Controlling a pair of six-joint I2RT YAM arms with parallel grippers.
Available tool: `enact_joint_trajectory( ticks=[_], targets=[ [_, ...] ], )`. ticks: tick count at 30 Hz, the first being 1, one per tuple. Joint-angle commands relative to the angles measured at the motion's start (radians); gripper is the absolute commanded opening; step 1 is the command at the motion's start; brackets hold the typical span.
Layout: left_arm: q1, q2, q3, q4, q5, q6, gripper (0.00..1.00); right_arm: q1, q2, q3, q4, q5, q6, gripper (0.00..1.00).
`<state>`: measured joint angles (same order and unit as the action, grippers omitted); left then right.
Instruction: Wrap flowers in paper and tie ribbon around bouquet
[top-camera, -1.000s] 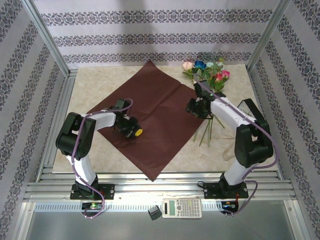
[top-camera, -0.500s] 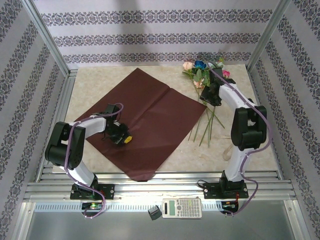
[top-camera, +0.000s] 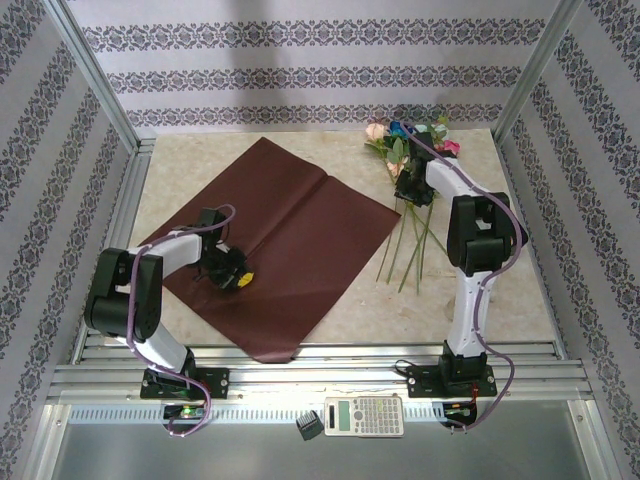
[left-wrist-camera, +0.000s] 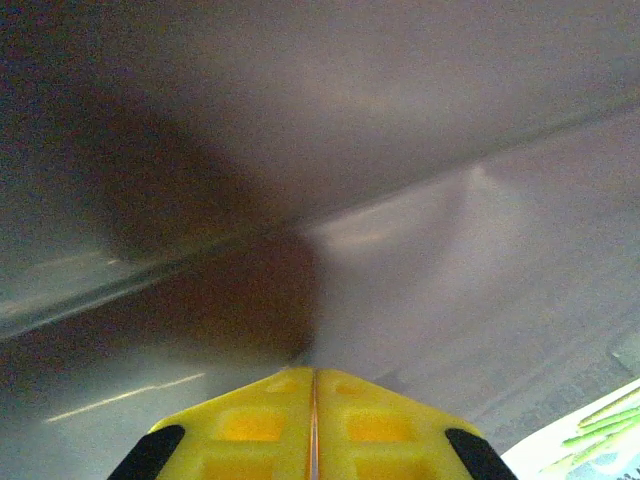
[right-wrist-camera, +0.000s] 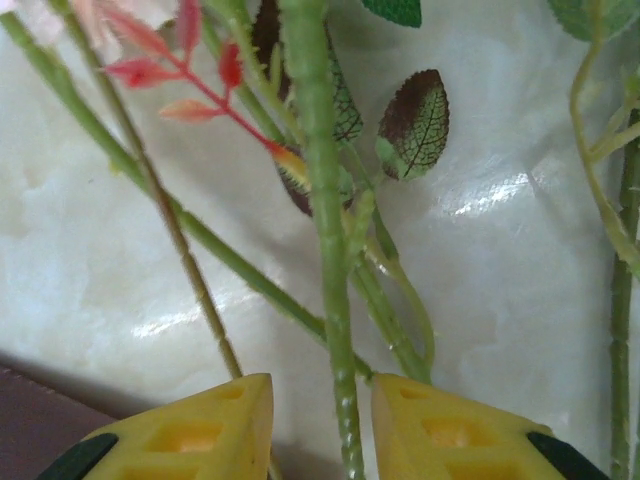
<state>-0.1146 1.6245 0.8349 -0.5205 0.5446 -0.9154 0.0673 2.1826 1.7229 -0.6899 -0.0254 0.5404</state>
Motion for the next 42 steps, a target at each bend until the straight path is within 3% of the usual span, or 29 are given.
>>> enact_joint_trajectory(
  ticks=[1,7,13,27,34,38,42],
  targets=[
    [0.007,0.003,0.060,-0.042,-0.010,0.040,0.10,-0.009,0.035,0.040,-0.045,0.024,-0.030,0.30],
    [0.006,-0.015,0.140,-0.093,-0.014,0.067,0.18,-0.005,0.036,0.050,-0.043,0.063,-0.068,0.15],
    [0.033,0.062,0.183,-0.087,0.005,0.089,0.19,0.020,-0.032,0.051,-0.012,0.139,-0.138,0.00],
    [0.016,0.231,0.270,-0.098,0.020,0.207,0.14,0.080,-0.319,-0.040,0.048,0.217,-0.152,0.00],
    [0.007,0.163,0.231,-0.029,0.020,0.186,0.11,0.222,-0.368,-0.065,0.195,-0.032,-0.094,0.00],
    [0.033,0.089,0.249,-0.057,-0.023,0.190,0.12,0.326,-0.269,-0.024,0.320,-0.211,0.006,0.00],
    [0.107,0.116,0.258,-0.100,-0.021,0.206,0.12,0.418,-0.134,0.086,0.392,-0.304,0.068,0.00]
  ],
)
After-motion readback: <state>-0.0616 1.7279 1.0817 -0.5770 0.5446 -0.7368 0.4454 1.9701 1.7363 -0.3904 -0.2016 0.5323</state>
